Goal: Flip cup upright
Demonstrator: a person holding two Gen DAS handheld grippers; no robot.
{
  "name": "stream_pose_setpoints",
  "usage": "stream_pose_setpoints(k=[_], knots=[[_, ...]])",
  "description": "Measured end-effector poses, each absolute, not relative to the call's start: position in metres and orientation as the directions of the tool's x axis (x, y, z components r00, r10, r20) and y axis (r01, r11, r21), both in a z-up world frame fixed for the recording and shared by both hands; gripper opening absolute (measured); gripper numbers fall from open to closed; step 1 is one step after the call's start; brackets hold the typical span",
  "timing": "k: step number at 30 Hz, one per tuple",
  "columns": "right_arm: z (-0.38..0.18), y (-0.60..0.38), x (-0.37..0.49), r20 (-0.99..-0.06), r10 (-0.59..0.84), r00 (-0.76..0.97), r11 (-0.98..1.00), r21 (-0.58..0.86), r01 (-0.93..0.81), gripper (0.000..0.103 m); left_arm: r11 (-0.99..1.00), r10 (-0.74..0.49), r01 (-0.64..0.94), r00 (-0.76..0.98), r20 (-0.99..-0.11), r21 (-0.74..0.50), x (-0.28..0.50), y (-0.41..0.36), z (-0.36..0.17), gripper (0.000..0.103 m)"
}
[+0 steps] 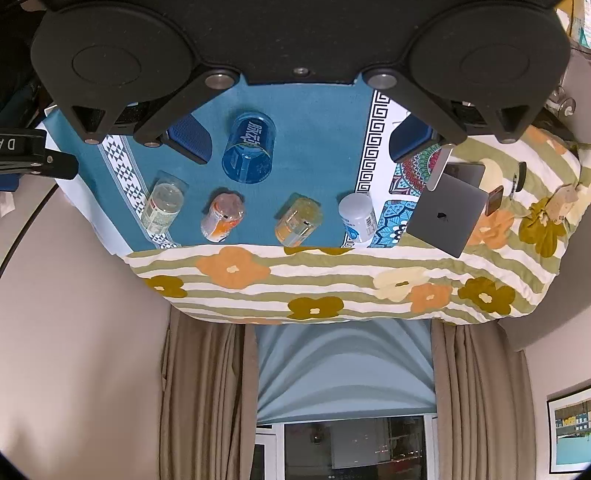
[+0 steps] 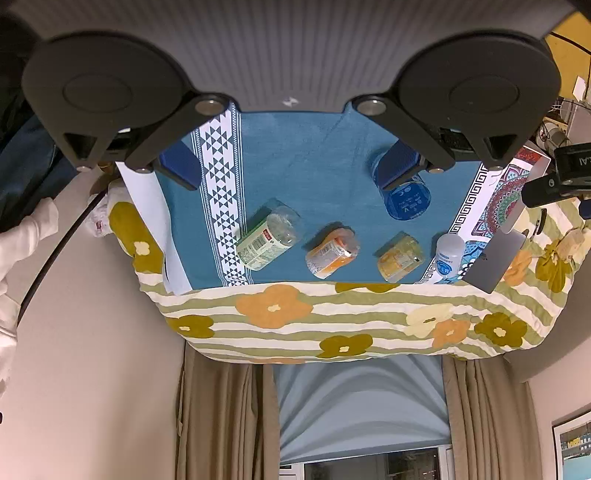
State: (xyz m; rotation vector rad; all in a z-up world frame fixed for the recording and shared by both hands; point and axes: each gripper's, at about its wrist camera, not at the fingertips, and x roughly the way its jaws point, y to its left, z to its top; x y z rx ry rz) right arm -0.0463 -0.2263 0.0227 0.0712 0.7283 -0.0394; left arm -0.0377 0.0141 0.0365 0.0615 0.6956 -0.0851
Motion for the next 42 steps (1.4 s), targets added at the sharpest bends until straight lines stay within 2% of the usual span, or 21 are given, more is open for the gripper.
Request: stream_pose_setpoints(k=[42], knots=[[0.015,-0.2275,-0.0527,-0.68,-0.018,0.733,0.997,0.045,0.067,0.103,0.993,-0.045,0.106,0.752,-0.658,0.053,-0.0446,0.0055,0.0304,0.103]])
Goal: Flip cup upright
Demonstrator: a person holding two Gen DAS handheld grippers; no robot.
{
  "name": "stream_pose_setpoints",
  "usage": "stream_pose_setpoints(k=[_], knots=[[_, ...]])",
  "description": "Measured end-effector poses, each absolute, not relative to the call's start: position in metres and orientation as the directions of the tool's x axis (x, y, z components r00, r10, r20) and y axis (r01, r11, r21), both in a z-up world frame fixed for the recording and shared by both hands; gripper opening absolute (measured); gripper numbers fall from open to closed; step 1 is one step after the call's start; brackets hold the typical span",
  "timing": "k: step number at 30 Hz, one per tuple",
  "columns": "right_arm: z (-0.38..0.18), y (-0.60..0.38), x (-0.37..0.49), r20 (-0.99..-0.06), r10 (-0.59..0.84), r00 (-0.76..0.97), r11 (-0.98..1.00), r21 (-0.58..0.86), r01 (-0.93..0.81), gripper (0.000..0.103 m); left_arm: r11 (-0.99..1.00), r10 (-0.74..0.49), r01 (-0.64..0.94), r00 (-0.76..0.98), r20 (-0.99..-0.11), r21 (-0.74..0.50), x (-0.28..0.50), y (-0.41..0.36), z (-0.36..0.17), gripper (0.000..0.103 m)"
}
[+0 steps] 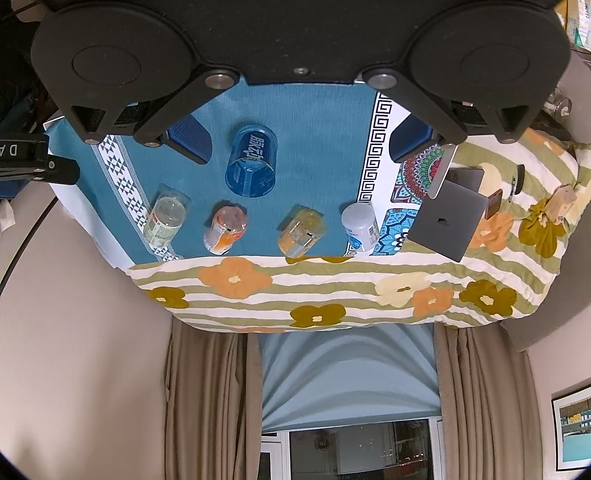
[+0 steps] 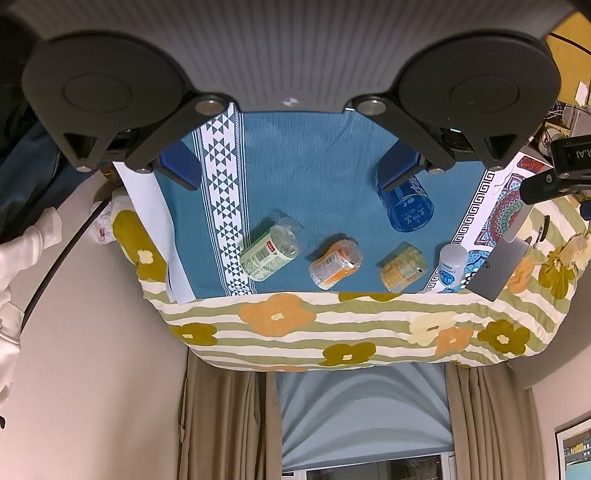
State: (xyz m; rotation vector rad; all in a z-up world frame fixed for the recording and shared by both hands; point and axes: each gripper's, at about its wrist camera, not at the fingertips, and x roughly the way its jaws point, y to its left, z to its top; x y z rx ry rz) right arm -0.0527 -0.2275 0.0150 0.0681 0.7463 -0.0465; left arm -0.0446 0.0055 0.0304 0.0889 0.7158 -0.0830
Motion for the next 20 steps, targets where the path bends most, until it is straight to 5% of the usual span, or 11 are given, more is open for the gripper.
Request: stream_pose_setpoints(k=[20], knots=[[0.0159,-0.2272,-0.0524,-0.68,-0.018,0.733,0.997,0.044,0.065,0.103,0.993,-0.05,0.11,0.75,-0.66,0.051,-0.0429,0.0077,0.0289,0.103]])
